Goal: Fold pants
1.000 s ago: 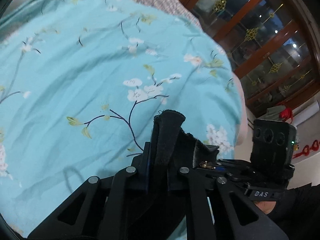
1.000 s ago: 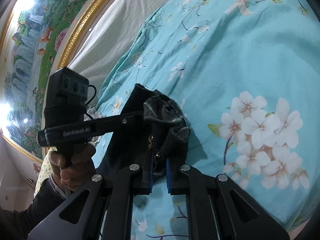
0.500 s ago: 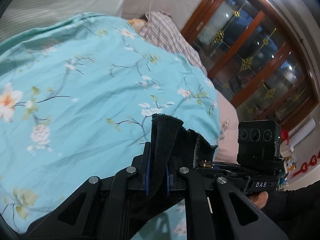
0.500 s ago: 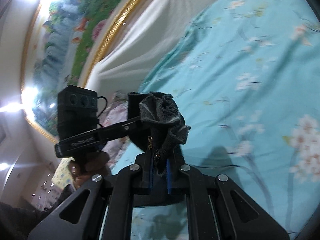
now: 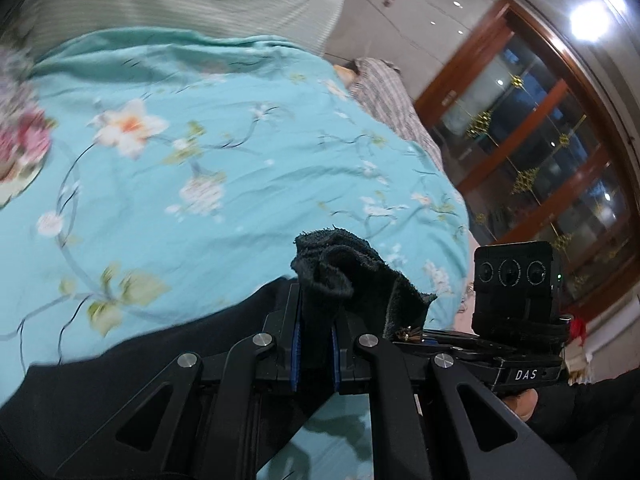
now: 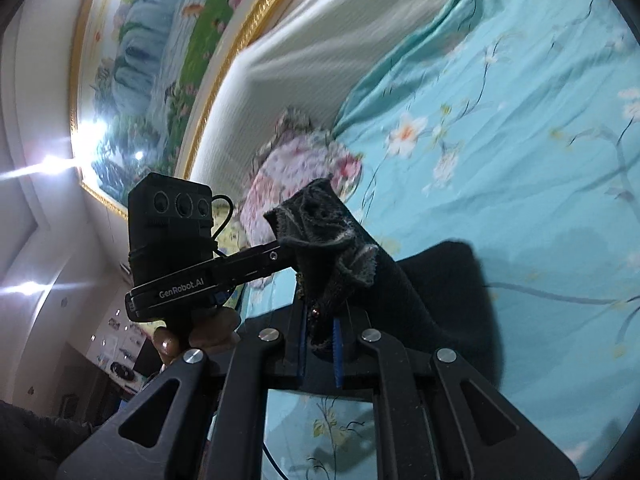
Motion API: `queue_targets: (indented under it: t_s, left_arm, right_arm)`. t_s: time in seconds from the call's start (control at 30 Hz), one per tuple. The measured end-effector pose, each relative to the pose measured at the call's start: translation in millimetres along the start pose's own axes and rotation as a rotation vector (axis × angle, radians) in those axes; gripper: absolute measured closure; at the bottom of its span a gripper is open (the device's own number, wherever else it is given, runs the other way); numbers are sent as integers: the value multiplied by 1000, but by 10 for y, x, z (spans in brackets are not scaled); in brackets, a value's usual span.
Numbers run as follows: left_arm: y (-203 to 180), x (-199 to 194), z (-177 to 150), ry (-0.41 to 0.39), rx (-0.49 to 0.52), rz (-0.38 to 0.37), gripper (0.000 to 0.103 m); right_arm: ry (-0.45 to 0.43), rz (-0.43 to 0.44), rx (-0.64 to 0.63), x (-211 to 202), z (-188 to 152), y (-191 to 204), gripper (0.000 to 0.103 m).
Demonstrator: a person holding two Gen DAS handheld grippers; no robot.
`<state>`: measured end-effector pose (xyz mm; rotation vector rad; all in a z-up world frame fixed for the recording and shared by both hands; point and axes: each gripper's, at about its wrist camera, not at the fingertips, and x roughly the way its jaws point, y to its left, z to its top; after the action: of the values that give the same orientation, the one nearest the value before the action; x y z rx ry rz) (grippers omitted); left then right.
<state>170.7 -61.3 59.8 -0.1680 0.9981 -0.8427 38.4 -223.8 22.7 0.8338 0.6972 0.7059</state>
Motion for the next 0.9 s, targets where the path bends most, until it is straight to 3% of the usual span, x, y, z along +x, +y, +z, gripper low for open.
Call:
queue_targets:
  t_s: [0.7, 0.8, 0.9]
  left_arm:
    - [730, 52, -588, 21, -167, 100, 92]
    - [805, 0, -680, 14, -198, 135, 91]
    - [841, -95, -782, -5, -226, 159, 91]
  right_arm:
    - [173, -110, -26, 690, -408, -80, 88]
    - [194, -130, -33, 754, -446, -79, 84]
    - [223, -131, -42, 817, -498, -76, 71]
